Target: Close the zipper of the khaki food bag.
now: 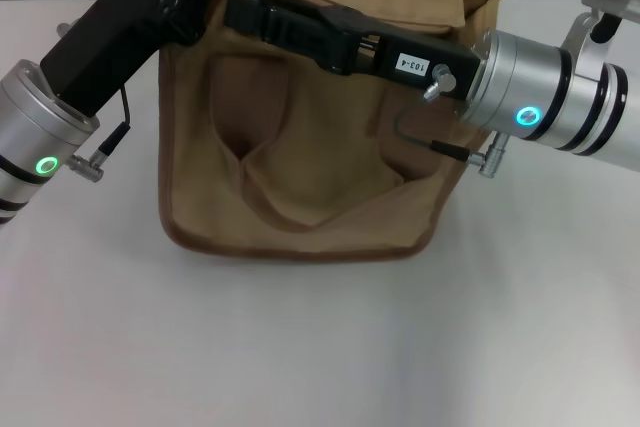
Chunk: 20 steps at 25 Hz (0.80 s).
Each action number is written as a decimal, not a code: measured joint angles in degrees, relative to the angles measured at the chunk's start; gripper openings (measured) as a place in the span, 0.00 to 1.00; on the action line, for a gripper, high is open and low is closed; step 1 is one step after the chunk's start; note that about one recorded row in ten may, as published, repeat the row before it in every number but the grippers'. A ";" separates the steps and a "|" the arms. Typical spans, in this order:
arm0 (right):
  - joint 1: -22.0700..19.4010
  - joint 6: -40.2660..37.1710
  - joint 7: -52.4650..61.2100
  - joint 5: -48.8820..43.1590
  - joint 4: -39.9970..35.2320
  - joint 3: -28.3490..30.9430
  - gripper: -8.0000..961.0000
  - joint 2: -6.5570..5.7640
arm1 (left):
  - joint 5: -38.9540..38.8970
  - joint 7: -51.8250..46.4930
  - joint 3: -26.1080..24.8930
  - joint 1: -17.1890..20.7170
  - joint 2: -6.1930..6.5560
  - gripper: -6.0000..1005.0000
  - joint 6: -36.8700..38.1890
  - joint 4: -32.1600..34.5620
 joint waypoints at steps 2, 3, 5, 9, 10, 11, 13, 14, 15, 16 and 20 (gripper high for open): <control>-0.01 1.31 0.03 0.04 0.05 0.05 0.35 0.00 | 0.01 0.00 0.00 0.01 0.00 0.06 -0.12 -0.03; -0.05 2.23 0.14 0.06 0.08 0.21 0.35 0.00 | 0.01 0.00 0.00 0.03 0.00 0.06 -0.15 -0.03; -0.07 2.38 0.15 0.08 0.09 0.28 0.34 0.00 | 0.02 0.00 0.00 0.07 0.00 0.06 -0.28 -0.03; -0.11 2.31 0.16 0.22 0.04 0.21 0.33 0.00 | 0.02 0.00 0.00 0.06 0.00 0.06 -0.50 -0.10; -0.11 2.28 0.17 0.24 0.00 0.12 0.33 0.00 | 0.02 0.00 0.00 0.06 0.00 0.06 -0.51 -0.11; -0.11 2.29 0.17 0.24 0.00 0.11 0.33 0.00 | 0.02 0.00 0.00 0.06 0.00 0.06 -0.51 -0.11; -0.11 2.40 0.19 0.27 0.02 0.13 0.32 0.00 | 0.00 0.00 0.00 0.05 0.00 0.06 -0.55 -0.12; -0.11 2.40 0.19 0.27 0.02 0.13 0.32 0.00 | 0.00 0.00 0.00 0.05 0.00 0.06 -0.55 -0.12; -0.10 2.40 0.19 0.28 0.04 0.12 0.32 0.00 | 0.00 0.00 0.00 0.06 0.00 0.06 -0.60 -0.12; -0.10 2.40 0.20 0.29 0.05 0.09 0.32 0.00 | 0.00 0.00 0.00 0.09 0.00 0.06 -0.61 -0.12; -0.15 2.48 0.22 0.30 0.09 0.07 0.27 0.00 | 0.00 0.00 0.00 0.10 0.00 0.06 -0.63 -0.12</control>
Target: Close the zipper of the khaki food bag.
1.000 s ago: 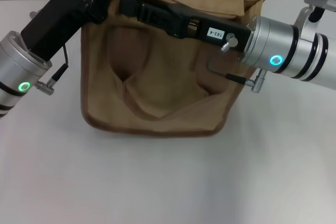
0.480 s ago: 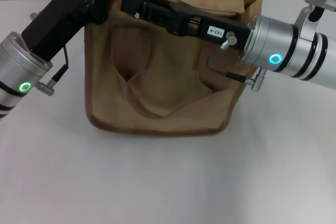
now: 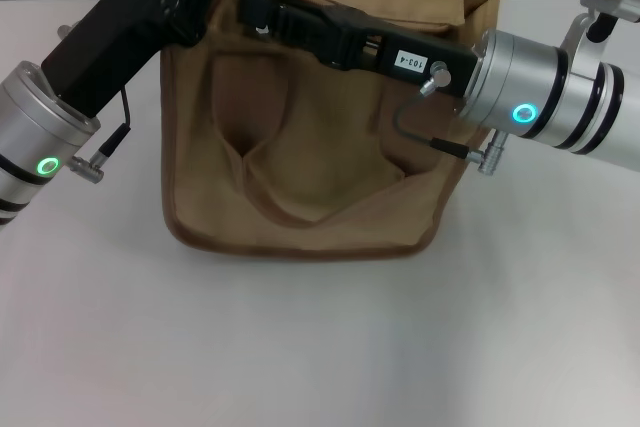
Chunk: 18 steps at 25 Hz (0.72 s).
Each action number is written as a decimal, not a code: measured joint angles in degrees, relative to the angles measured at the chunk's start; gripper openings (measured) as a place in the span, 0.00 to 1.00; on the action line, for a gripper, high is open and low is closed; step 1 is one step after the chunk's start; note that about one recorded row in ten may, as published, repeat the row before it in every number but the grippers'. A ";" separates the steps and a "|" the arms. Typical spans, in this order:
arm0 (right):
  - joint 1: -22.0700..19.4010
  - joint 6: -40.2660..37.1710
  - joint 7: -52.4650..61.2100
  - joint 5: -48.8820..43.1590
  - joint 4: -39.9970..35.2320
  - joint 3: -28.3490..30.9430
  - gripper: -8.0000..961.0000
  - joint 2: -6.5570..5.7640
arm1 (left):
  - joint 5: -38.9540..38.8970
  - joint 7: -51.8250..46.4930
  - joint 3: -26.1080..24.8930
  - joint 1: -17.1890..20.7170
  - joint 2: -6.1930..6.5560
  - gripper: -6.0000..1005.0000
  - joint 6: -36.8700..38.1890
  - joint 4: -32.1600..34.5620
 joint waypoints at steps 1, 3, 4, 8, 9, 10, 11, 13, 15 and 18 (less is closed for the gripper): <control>0.00 0.01 0.00 0.00 0.00 -0.05 0.25 0.00 | 0.00 0.00 0.00 0.03 0.00 0.06 0.00 0.00; -0.03 0.02 0.02 0.00 0.00 -0.11 0.20 0.00 | 0.00 0.00 0.00 0.11 0.00 0.06 0.00 0.00; -0.11 0.03 0.02 0.00 0.00 -0.11 0.18 0.00 | 0.00 0.00 0.00 0.13 0.00 0.07 0.04 0.00; -0.97 0.04 0.03 0.00 -0.08 0.31 0.09 0.00 | -0.11 0.00 -0.03 0.42 0.00 0.07 0.20 0.00; -0.97 0.04 0.03 0.00 -0.08 0.31 0.08 0.00 | -0.11 0.00 -0.03 0.42 0.00 0.07 0.20 0.00; -1.30 0.02 0.03 0.00 -0.10 0.44 0.06 0.00 | -0.19 0.00 -0.11 0.56 0.00 0.07 0.21 0.00; -1.67 0.00 0.04 0.00 -0.10 0.54 0.05 0.00 | -0.30 0.00 -0.26 0.81 0.00 0.07 0.23 0.00; -2.71 -0.24 0.03 0.00 -0.17 0.83 0.03 0.00 | -0.35 0.00 -0.50 1.57 0.07 0.07 0.23 0.16; -3.62 -0.34 0.03 0.00 -0.32 1.18 0.02 0.00 | -0.36 0.00 -0.56 1.85 0.10 0.07 0.20 0.28; -5.59 -0.39 0.03 0.00 -0.99 1.50 0.03 -0.02 | -0.42 0.06 -1.68 3.28 0.26 0.07 0.09 0.51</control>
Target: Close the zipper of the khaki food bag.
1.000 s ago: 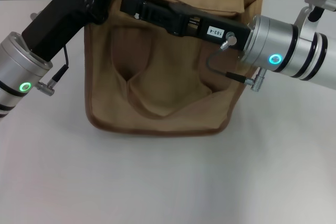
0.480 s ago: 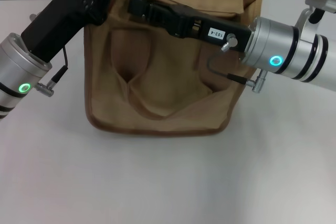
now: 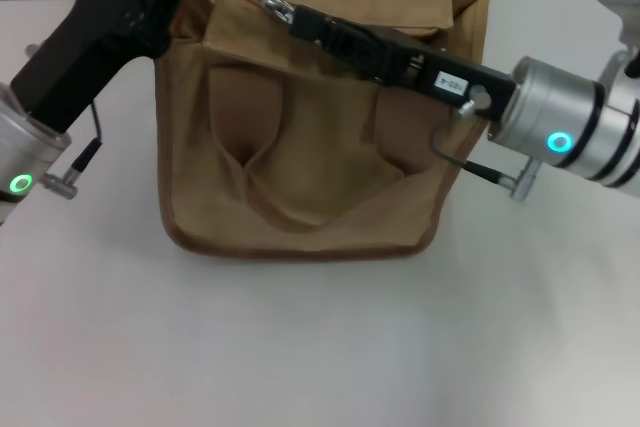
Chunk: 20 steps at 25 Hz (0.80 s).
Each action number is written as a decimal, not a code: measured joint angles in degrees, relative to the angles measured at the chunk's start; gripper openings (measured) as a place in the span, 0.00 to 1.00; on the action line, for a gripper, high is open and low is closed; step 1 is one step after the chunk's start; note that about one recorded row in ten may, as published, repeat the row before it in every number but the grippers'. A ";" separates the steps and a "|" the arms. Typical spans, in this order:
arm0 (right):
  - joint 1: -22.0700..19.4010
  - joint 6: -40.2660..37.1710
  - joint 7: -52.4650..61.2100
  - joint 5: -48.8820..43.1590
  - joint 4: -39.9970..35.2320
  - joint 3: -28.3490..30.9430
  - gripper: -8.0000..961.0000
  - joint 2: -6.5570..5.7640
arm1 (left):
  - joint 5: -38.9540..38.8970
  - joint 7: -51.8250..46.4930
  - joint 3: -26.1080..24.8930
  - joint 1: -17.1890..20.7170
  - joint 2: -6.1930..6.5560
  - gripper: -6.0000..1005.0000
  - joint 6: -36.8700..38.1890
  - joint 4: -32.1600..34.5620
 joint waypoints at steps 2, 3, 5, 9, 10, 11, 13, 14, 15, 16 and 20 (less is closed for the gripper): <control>-1.48 -0.06 0.01 0.00 -0.77 0.01 0.04 -0.07 | 0.00 0.12 -0.62 0.51 0.02 0.07 -0.04 0.02; -2.28 -0.09 0.12 0.00 -1.20 0.01 0.04 -0.12 | 0.00 0.26 -1.10 0.90 0.06 0.07 -0.08 0.05; -3.78 -0.21 0.66 0.00 -1.91 0.01 0.05 -0.28 | 0.00 0.45 -1.81 1.64 0.12 0.07 -0.17 0.18; -6.24 -1.06 1.43 0.00 -2.37 0.01 0.06 -0.54 | -0.42 0.54 -2.94 3.28 0.18 0.07 -0.31 0.84; -7.52 -1.62 1.53 -0.01 -2.74 0.07 0.06 -0.59 | -0.58 0.55 -3.47 3.89 0.23 0.07 -0.43 0.92; -7.52 -1.62 1.53 -0.01 -2.74 0.07 0.07 -0.59 | -0.58 0.55 -3.47 3.89 0.23 0.07 -0.43 0.92; -8.71 -1.91 1.81 -0.10 -3.17 0.46 0.07 -0.65 | -0.67 0.56 -3.99 4.41 0.28 0.07 -0.61 1.02; -9.22 -2.06 1.93 -0.18 -3.32 0.76 0.08 -0.67 | -0.71 0.56 -4.13 4.55 0.28 0.08 -0.65 1.06; -10.32 -2.79 2.09 -0.37 -3.44 1.77 0.08 -0.72 | -0.74 0.56 -4.17 4.97 0.28 0.08 -0.74 1.16; -10.77 -3.19 2.09 -0.42 -3.44 2.19 0.08 -0.76 | -0.74 0.56 -4.17 4.97 0.28 0.08 -0.74 1.16; -12.22 -4.83 2.10 -0.46 -3.51 3.00 0.10 -1.05 | -0.75 0.57 -4.20 5.44 0.28 0.08 -1.06 1.61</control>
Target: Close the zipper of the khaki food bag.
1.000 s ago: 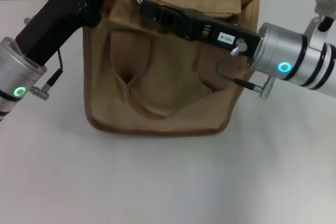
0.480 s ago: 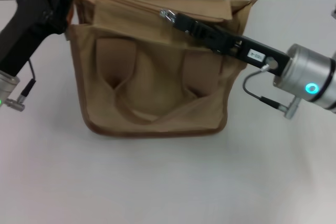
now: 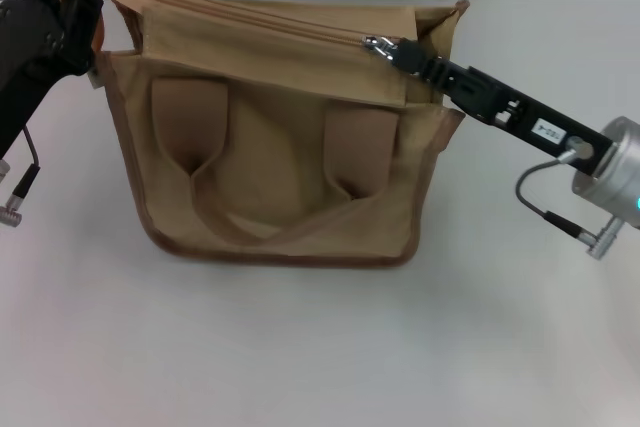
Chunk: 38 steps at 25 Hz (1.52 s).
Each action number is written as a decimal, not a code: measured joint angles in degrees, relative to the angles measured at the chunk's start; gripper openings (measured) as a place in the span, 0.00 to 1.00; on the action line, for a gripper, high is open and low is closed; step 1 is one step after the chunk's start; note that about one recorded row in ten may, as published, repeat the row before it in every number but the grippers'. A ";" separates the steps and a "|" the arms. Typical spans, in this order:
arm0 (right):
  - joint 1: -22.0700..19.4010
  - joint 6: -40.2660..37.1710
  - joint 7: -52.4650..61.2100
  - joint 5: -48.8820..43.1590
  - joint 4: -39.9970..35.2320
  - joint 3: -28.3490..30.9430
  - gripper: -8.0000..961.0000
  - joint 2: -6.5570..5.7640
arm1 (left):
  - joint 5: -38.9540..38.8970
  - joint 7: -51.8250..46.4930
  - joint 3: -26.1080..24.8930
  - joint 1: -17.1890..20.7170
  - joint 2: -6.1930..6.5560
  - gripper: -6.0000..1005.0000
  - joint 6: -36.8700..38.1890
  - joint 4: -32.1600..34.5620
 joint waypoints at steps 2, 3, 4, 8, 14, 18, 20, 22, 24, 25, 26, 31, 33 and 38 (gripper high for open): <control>-0.60 -0.93 -0.10 0.02 -0.02 0.12 0.10 -0.22 | -0.01 -0.05 0.00 0.07 0.00 0.08 -0.41 0.03; -0.76 -1.25 -0.47 0.06 -0.02 0.29 0.11 -0.27 | -0.01 -0.06 -0.01 0.08 -0.01 0.08 -0.67 -0.02; -0.84 -1.44 -0.94 0.07 -0.02 0.48 0.11 -0.28 | -0.03 -0.05 -0.01 0.09 -0.05 0.08 -0.91 -0.13; -1.10 -1.86 -5.59 0.17 -0.02 1.22 0.12 0.05 | -0.03 1.42 0.11 0.12 -0.31 0.08 -1.67 -0.50; -2.18 -3.72 -14.66 0.31 0.36 2.56 0.14 0.57 | 0.46 5.21 0.57 0.82 -0.27 0.08 -1.48 -0.59; -2.68 -4.58 -15.74 0.41 0.57 3.42 0.22 0.63 | 0.62 5.37 0.60 2.13 -0.11 0.08 -1.54 -0.52; -3.19 -6.19 -17.68 0.44 0.87 3.67 0.26 0.66 | 0.64 5.48 0.61 3.78 -0.05 0.16 -1.70 -0.26; -3.41 -7.22 -19.15 0.44 1.12 3.68 0.30 0.69 | 0.64 5.52 0.62 4.74 -0.01 0.23 -1.87 -0.17; -3.98 -8.78 -21.76 0.45 1.59 3.69 0.34 0.71 | 0.65 5.54 0.60 6.97 0.07 0.30 -2.19 -0.04; -4.24 -9.44 -23.14 0.45 1.81 3.69 0.36 0.72 | 0.62 5.54 0.43 9.32 0.11 0.34 -2.29 0.20; -4.57 -10.19 -25.15 0.45 2.24 3.68 0.41 0.75 | 0.62 5.54 0.43 9.32 0.11 0.38 -2.29 0.20; -4.84 -11.86 -33.66 -0.21 5.30 3.10 0.63 0.80 | 0.87 5.11 0.81 15.33 0.29 0.64 -0.93 3.50; -4.88 -12.31 -36.75 -1.09 6.18 2.80 0.69 0.81 | 2.53 4.92 2.25 17.20 0.74 0.74 0.95 5.57; -4.17 -12.46 -44.25 -8.50 6.11 0.74 0.78 0.81 | 12.02 5.73 10.60 19.73 2.14 0.77 6.79 14.03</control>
